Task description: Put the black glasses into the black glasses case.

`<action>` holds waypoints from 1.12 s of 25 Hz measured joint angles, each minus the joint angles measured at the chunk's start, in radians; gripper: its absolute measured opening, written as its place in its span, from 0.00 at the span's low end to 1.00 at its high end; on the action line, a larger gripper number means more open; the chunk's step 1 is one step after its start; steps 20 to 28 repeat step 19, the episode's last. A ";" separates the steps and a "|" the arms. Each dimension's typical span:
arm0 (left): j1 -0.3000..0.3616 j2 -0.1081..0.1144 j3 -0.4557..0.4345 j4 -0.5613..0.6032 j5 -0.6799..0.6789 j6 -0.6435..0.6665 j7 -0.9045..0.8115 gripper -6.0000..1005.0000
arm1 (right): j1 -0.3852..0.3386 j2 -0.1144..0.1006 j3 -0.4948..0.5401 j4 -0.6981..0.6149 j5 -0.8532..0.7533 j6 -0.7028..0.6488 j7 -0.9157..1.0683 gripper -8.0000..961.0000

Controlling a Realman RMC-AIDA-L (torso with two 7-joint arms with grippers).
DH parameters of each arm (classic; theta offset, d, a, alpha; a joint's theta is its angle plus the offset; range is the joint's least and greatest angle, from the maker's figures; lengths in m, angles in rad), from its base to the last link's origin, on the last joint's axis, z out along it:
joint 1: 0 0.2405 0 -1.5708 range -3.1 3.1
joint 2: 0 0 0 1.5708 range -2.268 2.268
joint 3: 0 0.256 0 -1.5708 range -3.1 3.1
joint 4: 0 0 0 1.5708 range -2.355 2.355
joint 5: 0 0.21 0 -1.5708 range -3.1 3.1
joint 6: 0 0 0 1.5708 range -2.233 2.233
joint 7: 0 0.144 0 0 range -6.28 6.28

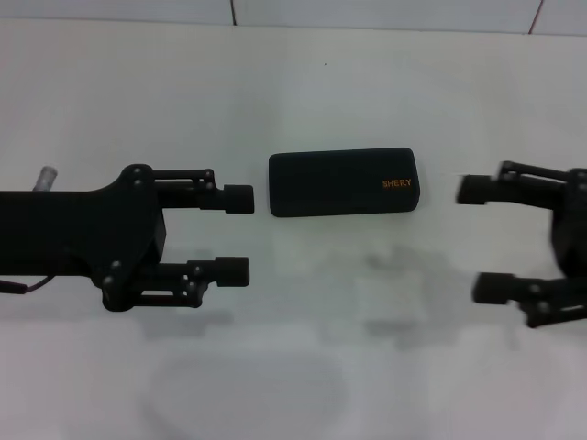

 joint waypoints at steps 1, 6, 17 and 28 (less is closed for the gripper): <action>0.000 0.000 0.000 0.000 0.000 0.000 0.000 0.66 | 0.002 0.000 -0.018 0.000 0.010 0.014 -0.001 0.92; 0.005 0.003 -0.030 -0.002 0.021 -0.004 0.012 0.66 | 0.016 0.003 -0.083 0.027 0.057 0.069 -0.005 0.92; 0.015 0.005 -0.039 -0.012 0.036 -0.005 0.013 0.66 | 0.024 0.008 -0.088 0.061 0.084 0.061 -0.008 0.92; 0.016 0.005 -0.039 -0.012 0.037 -0.005 0.014 0.66 | 0.023 0.008 -0.089 0.063 0.087 0.059 -0.008 0.92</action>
